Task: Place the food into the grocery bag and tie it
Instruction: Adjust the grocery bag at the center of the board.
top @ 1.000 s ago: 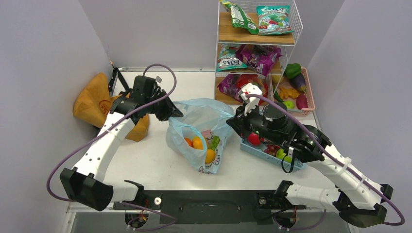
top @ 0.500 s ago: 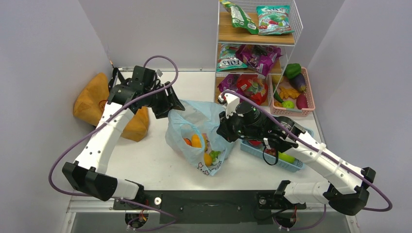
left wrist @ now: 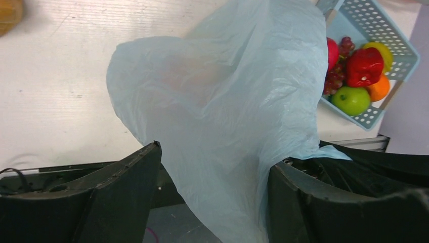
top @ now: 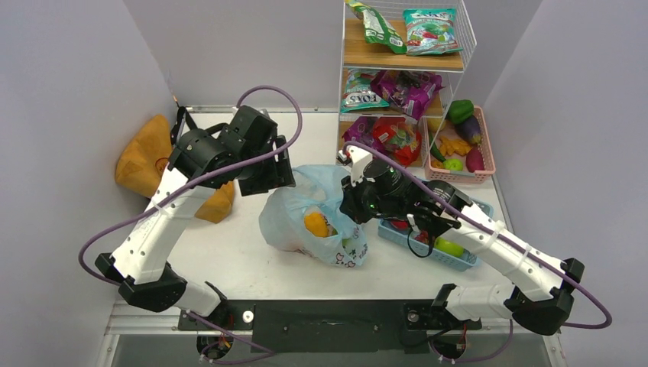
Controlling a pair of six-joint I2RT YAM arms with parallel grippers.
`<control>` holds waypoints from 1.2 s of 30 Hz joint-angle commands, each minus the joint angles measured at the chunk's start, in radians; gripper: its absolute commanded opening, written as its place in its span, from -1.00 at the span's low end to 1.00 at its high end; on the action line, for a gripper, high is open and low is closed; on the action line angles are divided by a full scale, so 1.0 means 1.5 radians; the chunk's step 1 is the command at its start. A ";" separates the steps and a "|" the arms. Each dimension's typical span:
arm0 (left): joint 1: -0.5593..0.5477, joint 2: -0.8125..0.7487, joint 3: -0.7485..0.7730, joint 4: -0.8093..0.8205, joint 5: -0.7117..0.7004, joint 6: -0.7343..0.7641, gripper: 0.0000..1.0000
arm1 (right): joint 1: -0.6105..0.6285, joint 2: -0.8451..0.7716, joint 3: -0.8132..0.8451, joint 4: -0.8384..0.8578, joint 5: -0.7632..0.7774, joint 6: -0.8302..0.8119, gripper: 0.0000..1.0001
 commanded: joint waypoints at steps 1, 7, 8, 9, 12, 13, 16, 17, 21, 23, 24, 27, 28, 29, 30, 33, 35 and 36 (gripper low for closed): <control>-0.014 0.020 0.046 -0.063 -0.072 -0.004 0.31 | 0.005 0.009 0.025 0.002 0.010 0.008 -1.00; 0.115 -0.006 -0.024 0.069 0.150 0.008 0.52 | 0.004 0.007 0.026 0.002 0.008 0.010 -1.00; 0.127 -0.021 -0.050 0.111 0.198 0.000 0.53 | 0.005 0.003 0.024 0.002 0.010 0.011 -1.00; 0.143 -0.048 -0.097 0.194 0.281 -0.008 0.53 | 0.005 -0.003 0.023 0.001 0.013 0.011 -1.00; 0.149 -0.086 -0.167 0.330 0.391 -0.049 0.56 | 0.005 -0.011 0.024 0.001 0.027 0.011 -1.00; 0.149 -0.099 -0.198 0.376 0.427 -0.055 0.56 | 0.005 -0.013 0.026 0.003 0.029 0.011 -1.00; 0.148 -0.108 -0.248 0.395 0.437 -0.058 0.57 | 0.005 -0.011 0.038 0.011 0.022 0.012 -1.00; 0.147 -0.108 -0.267 0.383 0.414 -0.051 0.57 | 0.005 -0.009 0.040 0.018 0.018 0.012 -1.00; 0.140 -0.114 -0.334 0.406 0.367 -0.062 0.57 | 0.005 0.003 0.052 0.033 -0.004 0.015 -1.00; 0.139 -0.118 -0.358 0.439 0.358 -0.085 0.57 | 0.005 0.008 0.054 0.035 -0.008 0.017 -1.00; 0.139 -0.118 -0.363 0.449 0.349 -0.093 0.57 | 0.006 0.009 0.054 0.035 -0.011 0.018 -1.00; 0.138 -0.111 -0.354 0.475 0.329 -0.118 0.57 | 0.006 0.008 0.051 0.040 -0.019 0.022 -1.00; 0.138 -0.102 -0.339 0.476 0.322 -0.120 0.57 | 0.007 0.007 0.050 0.045 -0.021 0.024 -1.00; 0.137 -0.097 -0.330 0.479 0.320 -0.124 0.58 | 0.008 0.005 0.047 0.048 -0.026 0.027 -1.00; 0.136 -0.086 -0.312 0.476 0.313 -0.124 0.58 | 0.010 0.006 0.045 0.054 -0.029 0.029 -1.00; 0.131 -0.061 -0.285 0.462 0.298 -0.127 0.58 | 0.025 0.007 0.033 0.074 -0.045 0.045 -1.00; 0.123 -0.046 -0.287 0.467 0.293 -0.138 0.58 | 0.040 0.011 0.028 0.092 -0.050 0.053 -1.00; 0.115 -0.040 -0.294 0.478 0.290 -0.148 0.58 | 0.046 0.018 0.028 0.098 -0.050 0.056 -1.00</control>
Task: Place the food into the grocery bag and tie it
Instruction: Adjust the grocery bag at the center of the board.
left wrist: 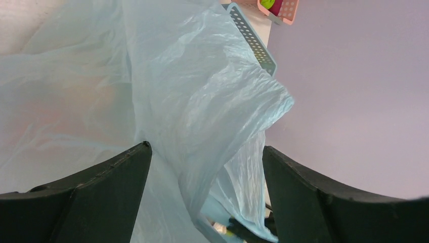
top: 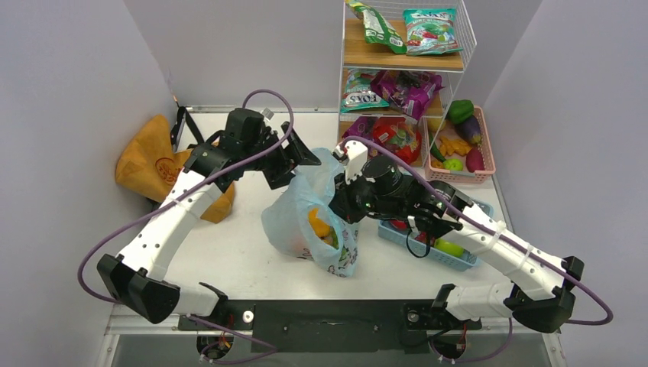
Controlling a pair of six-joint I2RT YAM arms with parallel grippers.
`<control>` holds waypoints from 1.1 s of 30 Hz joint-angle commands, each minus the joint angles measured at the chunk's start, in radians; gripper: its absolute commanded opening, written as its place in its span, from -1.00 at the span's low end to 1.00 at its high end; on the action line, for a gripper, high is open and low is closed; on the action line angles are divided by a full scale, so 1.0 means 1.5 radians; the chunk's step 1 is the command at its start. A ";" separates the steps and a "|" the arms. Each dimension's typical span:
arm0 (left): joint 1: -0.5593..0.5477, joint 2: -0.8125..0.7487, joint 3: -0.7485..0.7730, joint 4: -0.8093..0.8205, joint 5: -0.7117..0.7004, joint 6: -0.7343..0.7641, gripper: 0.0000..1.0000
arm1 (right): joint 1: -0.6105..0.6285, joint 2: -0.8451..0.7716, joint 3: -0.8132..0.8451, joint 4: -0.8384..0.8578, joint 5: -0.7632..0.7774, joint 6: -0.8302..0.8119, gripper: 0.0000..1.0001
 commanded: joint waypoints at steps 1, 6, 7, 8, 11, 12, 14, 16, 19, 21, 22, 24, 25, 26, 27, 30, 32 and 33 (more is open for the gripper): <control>-0.023 0.026 0.019 0.056 -0.027 -0.035 0.58 | 0.038 0.012 -0.001 0.063 -0.019 0.026 -1.00; -0.033 0.028 0.057 0.085 -0.032 -0.059 0.58 | 0.071 0.032 -0.011 0.083 -0.008 0.036 -1.00; -0.030 0.033 0.072 0.079 -0.036 -0.056 0.58 | 0.075 0.033 -0.014 0.084 -0.008 0.037 -1.00; -0.029 0.036 0.109 0.062 -0.038 -0.048 0.58 | 0.077 0.034 -0.021 0.086 -0.003 0.038 -1.00; -0.029 0.063 0.214 0.000 -0.064 -0.024 0.58 | 0.077 0.031 -0.028 0.084 0.012 0.036 -1.00; -0.031 0.070 0.242 -0.052 -0.078 -0.005 0.58 | 0.077 0.028 -0.029 0.082 0.021 0.033 -1.00; -0.055 0.097 0.342 -0.165 -0.155 0.034 0.58 | 0.076 0.025 -0.026 0.074 0.036 0.027 -1.00; -0.090 0.136 0.452 -0.268 -0.230 0.070 0.58 | 0.073 0.024 -0.023 0.062 0.049 0.021 -1.00; -0.138 0.185 0.577 -0.401 -0.290 0.103 0.58 | 0.064 0.025 -0.018 0.042 0.062 0.012 -1.00; -0.160 0.190 0.594 -0.438 -0.313 0.111 0.58 | 0.050 0.026 -0.016 0.026 0.063 0.004 -1.00; -0.171 0.188 0.591 -0.442 -0.318 0.113 0.58 | 0.045 0.026 -0.016 0.020 0.063 0.002 -1.00; -0.175 0.163 0.550 -0.434 -0.314 0.121 0.58 | 0.031 0.023 -0.017 0.008 0.063 -0.002 -1.00; -0.175 0.157 0.540 -0.422 -0.314 0.125 0.58 | 0.021 0.020 -0.017 0.000 0.063 -0.005 -1.00; -0.175 0.145 0.527 -0.413 -0.308 0.128 0.58 | 0.017 0.019 -0.018 -0.008 0.063 -0.006 -1.00; -0.176 0.139 0.520 -0.393 -0.301 0.134 0.58 | 0.009 0.015 -0.019 -0.012 0.063 -0.009 -1.00; -0.193 0.106 0.475 -0.349 -0.269 0.150 0.58 | -0.009 0.006 -0.019 -0.042 0.084 -0.013 -1.00; -0.214 0.087 0.447 -0.347 -0.269 0.159 0.58 | -0.026 -0.007 -0.022 -0.063 0.091 -0.017 -1.00; -0.222 0.081 0.438 -0.349 -0.271 0.164 0.58 | -0.037 -0.012 -0.026 -0.069 0.095 -0.020 -1.00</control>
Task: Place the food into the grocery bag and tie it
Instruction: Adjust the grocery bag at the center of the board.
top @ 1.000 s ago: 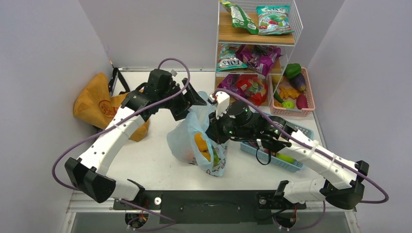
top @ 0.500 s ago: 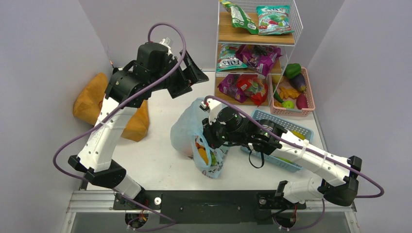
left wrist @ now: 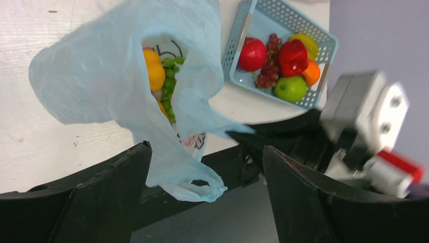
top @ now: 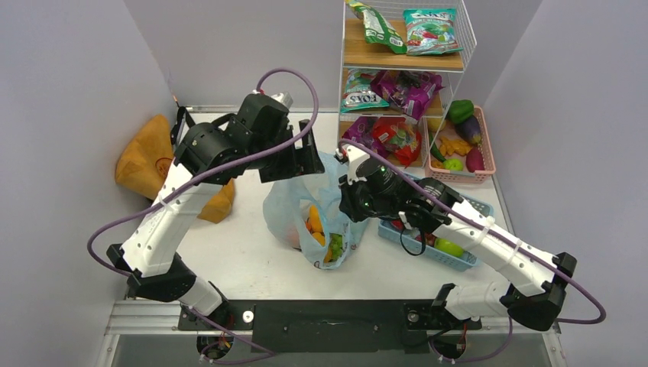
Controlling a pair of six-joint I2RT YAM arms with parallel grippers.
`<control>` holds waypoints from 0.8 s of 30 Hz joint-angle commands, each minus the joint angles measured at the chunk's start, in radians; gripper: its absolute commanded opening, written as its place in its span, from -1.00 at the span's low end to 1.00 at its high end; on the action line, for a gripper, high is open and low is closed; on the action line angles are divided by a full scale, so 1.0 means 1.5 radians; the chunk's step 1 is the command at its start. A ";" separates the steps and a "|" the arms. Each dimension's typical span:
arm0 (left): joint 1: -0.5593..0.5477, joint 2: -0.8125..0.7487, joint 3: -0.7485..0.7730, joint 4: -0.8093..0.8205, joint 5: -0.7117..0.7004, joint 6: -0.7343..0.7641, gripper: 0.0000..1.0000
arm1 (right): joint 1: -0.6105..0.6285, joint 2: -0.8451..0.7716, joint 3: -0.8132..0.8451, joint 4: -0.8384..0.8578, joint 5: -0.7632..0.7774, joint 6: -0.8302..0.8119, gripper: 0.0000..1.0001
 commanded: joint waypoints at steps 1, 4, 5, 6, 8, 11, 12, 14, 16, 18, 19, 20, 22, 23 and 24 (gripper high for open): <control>-0.052 -0.073 -0.047 0.021 0.004 0.039 0.58 | -0.033 -0.051 -0.007 -0.051 0.037 -0.018 -1.00; -0.101 -0.102 -0.086 0.021 0.001 0.039 0.58 | -0.045 -0.072 -0.026 -0.065 0.036 -0.028 -1.00; -0.112 -0.117 -0.109 0.029 0.000 0.036 0.58 | -0.045 -0.077 -0.036 -0.071 0.033 -0.032 -1.00; -0.131 -0.125 -0.132 0.034 0.000 0.033 0.58 | -0.046 -0.079 -0.041 -0.074 0.031 -0.034 -1.00; -0.160 -0.145 -0.166 0.050 0.000 0.022 0.58 | -0.046 -0.083 -0.053 -0.077 0.029 -0.034 -1.00; -0.195 -0.166 -0.206 0.072 -0.004 -0.002 0.57 | -0.046 -0.084 -0.057 -0.078 0.033 -0.028 -1.00; -0.212 -0.170 -0.224 0.075 -0.012 -0.009 0.57 | -0.045 -0.084 -0.057 -0.077 0.034 -0.027 -1.00; -0.230 -0.178 -0.253 0.087 -0.024 -0.034 0.53 | -0.046 -0.084 -0.054 -0.075 0.034 -0.023 -1.00; -0.241 -0.190 -0.290 0.113 -0.032 -0.066 0.46 | -0.045 -0.084 -0.054 -0.071 0.035 -0.022 -1.00; -0.249 -0.207 -0.337 0.157 -0.034 -0.105 0.41 | -0.045 -0.083 -0.055 -0.069 0.037 -0.020 -1.00; -0.255 -0.212 -0.353 0.173 -0.035 -0.114 0.40 | -0.046 -0.082 -0.055 -0.069 0.037 -0.019 -1.00; -0.257 -0.221 -0.382 0.201 -0.038 -0.128 0.39 | -0.045 -0.082 -0.055 -0.065 0.037 -0.018 -1.00; -0.263 -0.233 -0.417 0.229 -0.050 -0.148 0.37 | -0.045 -0.081 -0.053 -0.063 0.035 -0.016 -1.00; -0.266 -0.235 -0.437 0.236 -0.059 -0.153 0.37 | -0.045 -0.082 -0.053 -0.062 0.035 -0.015 -1.00; -0.267 -0.241 -0.445 0.253 -0.062 -0.162 0.36 | -0.045 -0.082 -0.052 -0.061 0.034 -0.014 -1.00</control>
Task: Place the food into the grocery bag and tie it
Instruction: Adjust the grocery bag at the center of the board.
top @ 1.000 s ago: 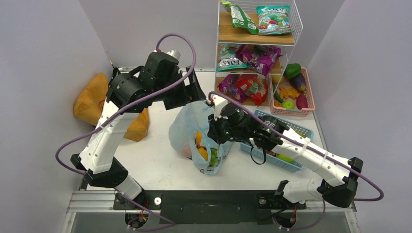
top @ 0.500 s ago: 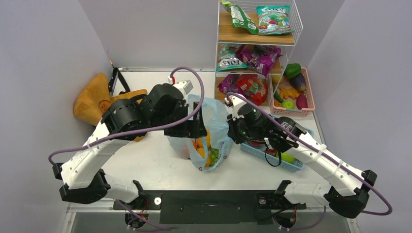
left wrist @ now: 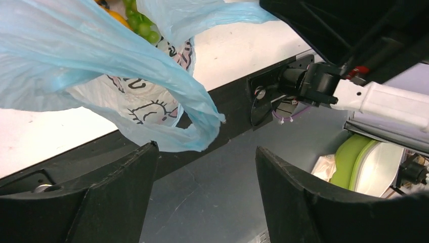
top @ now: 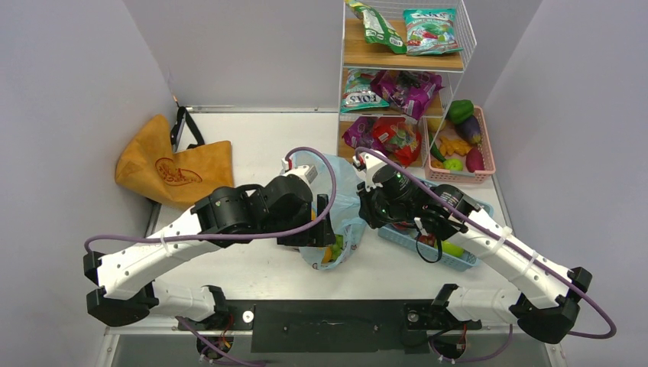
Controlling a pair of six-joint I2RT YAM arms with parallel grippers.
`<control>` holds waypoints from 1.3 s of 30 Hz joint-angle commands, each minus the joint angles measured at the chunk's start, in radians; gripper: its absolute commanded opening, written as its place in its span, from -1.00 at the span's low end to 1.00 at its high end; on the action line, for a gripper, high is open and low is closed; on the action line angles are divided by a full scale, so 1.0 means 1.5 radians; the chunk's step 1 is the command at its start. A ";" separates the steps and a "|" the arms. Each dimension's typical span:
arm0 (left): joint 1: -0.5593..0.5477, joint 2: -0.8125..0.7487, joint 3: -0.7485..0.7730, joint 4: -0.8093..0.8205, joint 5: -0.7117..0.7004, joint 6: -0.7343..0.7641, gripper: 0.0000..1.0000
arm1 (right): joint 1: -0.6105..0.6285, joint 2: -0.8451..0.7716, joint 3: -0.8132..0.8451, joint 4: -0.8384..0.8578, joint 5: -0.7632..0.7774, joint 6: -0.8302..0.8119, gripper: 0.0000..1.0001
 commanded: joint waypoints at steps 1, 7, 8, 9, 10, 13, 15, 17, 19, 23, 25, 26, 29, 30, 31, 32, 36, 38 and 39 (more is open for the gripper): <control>-0.011 -0.038 -0.051 0.113 -0.039 -0.062 0.35 | 0.000 -0.005 0.003 0.018 0.014 0.005 -1.00; -0.013 -0.043 -0.096 0.191 -0.049 -0.068 0.19 | 0.000 -0.011 0.004 0.018 0.013 0.006 -1.00; -0.014 -0.042 -0.098 0.196 -0.050 -0.066 0.17 | 0.000 -0.013 0.004 0.018 0.013 0.006 -1.00; -0.014 -0.038 -0.099 0.202 -0.051 -0.062 0.13 | 0.000 -0.014 0.003 0.018 0.014 0.007 -1.00; -0.014 -0.035 -0.100 0.204 -0.052 -0.061 0.12 | 0.000 -0.015 0.003 0.018 0.013 0.007 -1.00; -0.014 -0.023 -0.098 0.202 -0.060 -0.056 -0.12 | 0.000 -0.017 0.007 0.018 0.013 0.009 -1.00; -0.014 -0.017 -0.099 0.205 -0.062 -0.053 -0.64 | 0.000 -0.019 0.014 0.018 0.013 0.010 -1.00; -0.014 -0.012 -0.089 0.198 -0.063 -0.054 -1.00 | 0.000 -0.021 0.029 0.018 0.014 0.013 -1.00; -0.014 -0.007 -0.064 0.186 -0.063 -0.048 -1.00 | 0.000 -0.018 0.053 0.012 0.014 0.014 -1.00; -0.006 0.002 0.031 0.135 -0.075 -0.027 -1.00 | 0.003 0.000 0.137 -0.023 0.015 0.011 -1.00; 0.012 0.006 0.087 0.108 -0.077 -0.014 -1.00 | 0.009 0.011 0.190 -0.043 0.021 0.010 -1.00; 0.022 0.007 0.121 0.094 -0.068 -0.010 -1.00 | 0.012 0.016 0.229 -0.057 0.021 0.010 -1.00; 0.099 0.005 0.172 0.087 -0.021 0.014 -1.00 | 0.020 0.045 0.313 -0.085 0.021 0.009 -1.00; 0.119 0.001 0.192 0.088 0.009 0.026 -1.00 | 0.025 0.060 0.358 -0.100 0.017 0.009 -1.00; 0.155 0.001 0.213 0.088 0.035 0.033 -1.00 | 0.026 0.069 0.381 -0.107 0.014 0.008 -1.00; 0.171 0.002 0.224 0.086 0.048 0.046 -1.00 | 0.030 0.086 0.423 -0.119 0.010 0.008 -1.00; 0.258 0.019 0.288 0.062 0.128 0.084 -1.00 | 0.037 0.120 0.495 -0.142 -0.007 0.003 -1.00; 0.283 0.022 0.291 0.066 0.162 0.100 -1.00 | 0.039 0.127 0.490 -0.141 -0.008 -0.002 -1.00; 0.286 0.022 0.282 0.070 0.181 0.104 -1.00 | 0.040 0.127 0.479 -0.140 -0.007 -0.005 -1.00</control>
